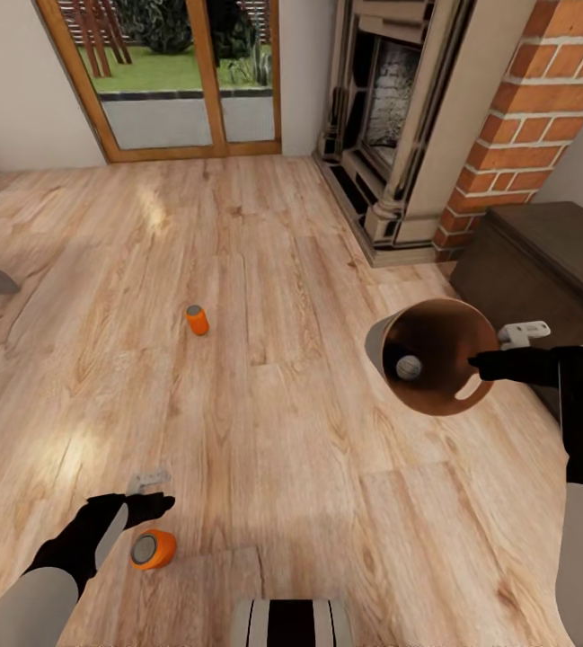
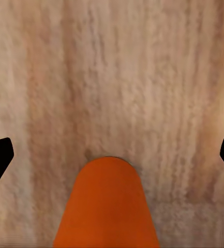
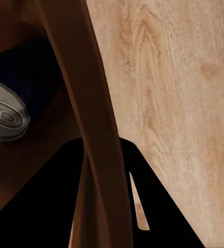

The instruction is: Put the three can of soda from the living room inside the tash can in the kitchen.

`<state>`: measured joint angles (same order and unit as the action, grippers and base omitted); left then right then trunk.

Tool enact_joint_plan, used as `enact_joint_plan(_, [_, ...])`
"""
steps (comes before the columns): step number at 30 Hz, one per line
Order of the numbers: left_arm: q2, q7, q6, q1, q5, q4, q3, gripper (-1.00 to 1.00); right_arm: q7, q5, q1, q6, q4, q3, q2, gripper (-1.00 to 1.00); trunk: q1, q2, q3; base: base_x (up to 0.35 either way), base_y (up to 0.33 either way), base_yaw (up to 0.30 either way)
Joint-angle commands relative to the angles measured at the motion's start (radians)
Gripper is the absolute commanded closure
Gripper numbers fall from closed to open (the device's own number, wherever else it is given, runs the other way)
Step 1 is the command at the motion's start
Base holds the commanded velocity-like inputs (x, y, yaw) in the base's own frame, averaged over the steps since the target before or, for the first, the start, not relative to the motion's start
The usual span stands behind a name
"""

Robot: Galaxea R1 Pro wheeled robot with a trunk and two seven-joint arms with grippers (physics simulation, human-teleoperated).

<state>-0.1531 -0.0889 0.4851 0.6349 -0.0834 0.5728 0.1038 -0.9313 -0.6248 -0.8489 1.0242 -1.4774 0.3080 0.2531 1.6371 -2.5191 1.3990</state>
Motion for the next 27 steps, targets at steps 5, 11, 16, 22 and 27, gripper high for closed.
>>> enact_joint_plan(5, [0.000,0.004,0.000,0.000,-0.005,0.000,-0.001,-1.00,0.000,0.016,-0.001,0.006,-0.001,-0.004,-0.001,1.00,0.000,0.000,0.000,0.000,0.000,0.000])
enact_joint_plan(11, [0.000,0.001,-0.002,0.000,-0.007,0.007,-0.002,-1.00,0.001,0.016,-0.001,0.007,0.000,-0.022,0.000,1.00,0.000,0.000,0.000,-0.004,0.000,0.000])
enact_joint_plan(16, [0.000,0.002,-0.002,0.000,-0.007,0.005,-0.002,-1.00,0.004,0.016,-0.001,0.007,0.000,-0.025,-0.001,1.00,0.000,0.000,0.000,-0.166,0.000,0.000])
enact_joint_plan(22, [0.000,0.002,-0.002,0.000,-0.007,0.008,-0.003,-1.00,0.005,0.016,-0.001,0.007,0.001,-0.026,-0.001,1.00,0.000,0.000,0.000,-0.120,0.000,0.000])
enact_joint_plan(27, [0.000,0.003,-0.002,0.000,-0.007,0.008,-0.003,-1.00,0.005,0.016,-0.001,0.006,0.003,-0.027,-0.001,1.00,0.000,0.000,0.000,-0.023,0.000,0.000])
